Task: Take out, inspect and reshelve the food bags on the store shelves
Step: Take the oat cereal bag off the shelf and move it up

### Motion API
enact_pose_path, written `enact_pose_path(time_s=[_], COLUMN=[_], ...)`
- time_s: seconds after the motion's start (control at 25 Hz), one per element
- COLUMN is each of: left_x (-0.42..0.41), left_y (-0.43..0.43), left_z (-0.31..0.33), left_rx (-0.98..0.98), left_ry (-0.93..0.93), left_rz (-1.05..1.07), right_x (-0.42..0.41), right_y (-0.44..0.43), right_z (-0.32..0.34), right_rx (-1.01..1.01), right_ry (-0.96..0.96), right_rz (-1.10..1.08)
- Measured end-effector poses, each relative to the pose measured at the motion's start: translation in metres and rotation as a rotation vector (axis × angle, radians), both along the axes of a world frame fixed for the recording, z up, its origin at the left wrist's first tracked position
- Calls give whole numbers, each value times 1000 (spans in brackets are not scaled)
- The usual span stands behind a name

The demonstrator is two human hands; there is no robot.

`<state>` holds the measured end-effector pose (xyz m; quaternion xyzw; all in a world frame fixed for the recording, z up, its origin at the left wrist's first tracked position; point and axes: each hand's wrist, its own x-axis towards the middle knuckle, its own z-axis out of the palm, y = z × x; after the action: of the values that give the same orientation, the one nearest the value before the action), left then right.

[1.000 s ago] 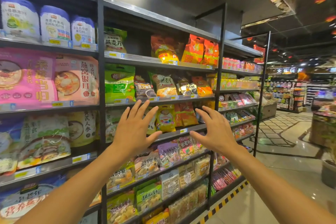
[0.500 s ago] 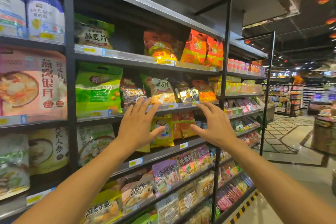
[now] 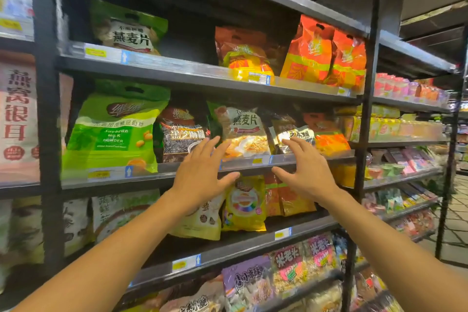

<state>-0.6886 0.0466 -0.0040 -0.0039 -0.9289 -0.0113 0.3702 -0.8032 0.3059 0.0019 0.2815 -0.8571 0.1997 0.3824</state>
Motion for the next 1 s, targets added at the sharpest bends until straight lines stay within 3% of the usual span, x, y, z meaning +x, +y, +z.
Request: enact_pose_path(time_s=[0.28,0.56,0.8,1.0], left_x=[-143,-245,-287,-290], left_y=[23,19,-2,-16], left_z=[33,60,47,40], left_rx=[373,778,870,792], left_ry=[-92,-213,-289,-311], left_rz=[91,180,303,287], right_x=[-172,-284,-324,-336], right_y=[-5,-10,-22,-36], right_z=[19,29,27,30], right_rx=[17,-18,-147,-225], right_ry=[-88,-177,-345,-473], right_rz=[209,402,534,674])
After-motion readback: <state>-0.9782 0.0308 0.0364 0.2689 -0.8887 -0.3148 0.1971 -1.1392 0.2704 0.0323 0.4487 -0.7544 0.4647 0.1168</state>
